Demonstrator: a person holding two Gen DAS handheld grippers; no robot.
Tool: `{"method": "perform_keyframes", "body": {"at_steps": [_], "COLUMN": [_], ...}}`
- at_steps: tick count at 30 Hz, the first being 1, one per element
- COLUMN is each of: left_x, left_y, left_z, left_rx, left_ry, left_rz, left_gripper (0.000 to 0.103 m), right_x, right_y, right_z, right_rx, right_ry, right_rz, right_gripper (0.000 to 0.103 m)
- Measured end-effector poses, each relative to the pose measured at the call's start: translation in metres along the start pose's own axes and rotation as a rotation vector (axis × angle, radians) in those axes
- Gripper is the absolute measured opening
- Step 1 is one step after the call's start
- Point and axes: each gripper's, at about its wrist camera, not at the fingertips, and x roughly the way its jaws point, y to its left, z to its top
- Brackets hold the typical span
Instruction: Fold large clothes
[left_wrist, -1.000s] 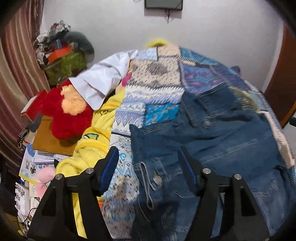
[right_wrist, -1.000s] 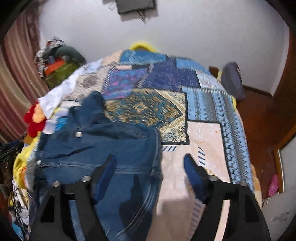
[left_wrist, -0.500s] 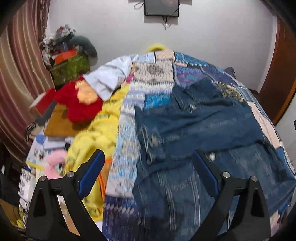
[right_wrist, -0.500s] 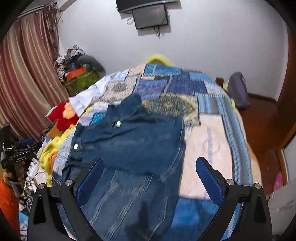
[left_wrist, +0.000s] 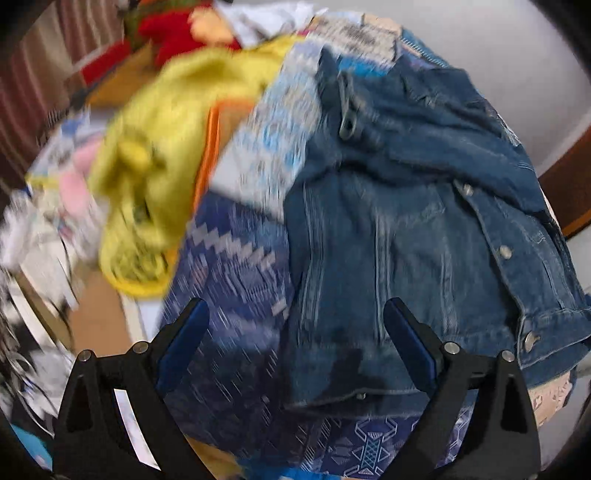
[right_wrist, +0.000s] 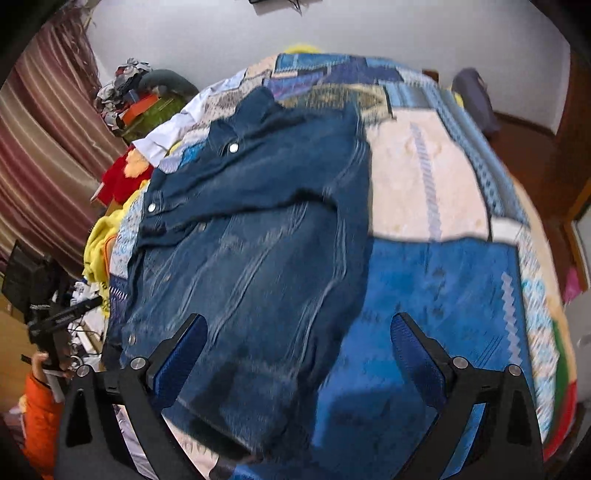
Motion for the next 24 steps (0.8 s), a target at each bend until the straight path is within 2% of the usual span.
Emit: {"method": "perform_keyframes", "body": {"at_steps": [3, 5, 6, 9, 13, 15, 17, 19, 24], "left_x": [0.015, 0.025, 0.029, 0.042, 0.048, 0.045, 0.041, 0.034, 0.002], "left_y": [0.004, 0.003, 0.003, -0.001, -0.009, -0.014, -0.019, -0.019, -0.037], "left_z": [-0.013, -0.019, -0.021, -0.023, -0.024, -0.026, -0.026, -0.021, -0.005], "left_rx": [-0.047, -0.059, -0.06, -0.061, -0.062, -0.043, -0.015, -0.007, 0.064], "left_ry": [0.059, 0.094, 0.11, 0.161, 0.184, 0.173, 0.155, 0.139, 0.051], "left_rz": [-0.067, -0.093, -0.101, -0.135, -0.201, -0.181, -0.147, -0.134, -0.134], "left_gripper": [0.096, 0.096, 0.096, 0.09, 0.066, 0.06, 0.033, 0.021, 0.017], "right_x": [0.003, 0.007, 0.01, 0.009, 0.011, 0.013, 0.012, 0.011, 0.0], "right_y": [0.002, 0.001, 0.001, 0.004, 0.012, 0.016, 0.018, 0.018, 0.024], "right_z": [-0.011, -0.016, -0.018, -0.021, -0.02, -0.017, -0.014, -0.009, 0.009], "right_rx": [0.026, 0.05, 0.062, 0.067, 0.047, 0.03, 0.026, 0.032, 0.007], "right_ry": [0.008, 0.03, 0.037, 0.017, 0.03, 0.035, 0.031, 0.02, -0.037], "right_rz": [0.026, 0.064, 0.077, 0.073, 0.096, 0.109, 0.12, 0.147, 0.192], "right_gripper": [0.089, 0.078, 0.076, 0.068, 0.046, 0.036, 0.026, 0.022, 0.017]}}
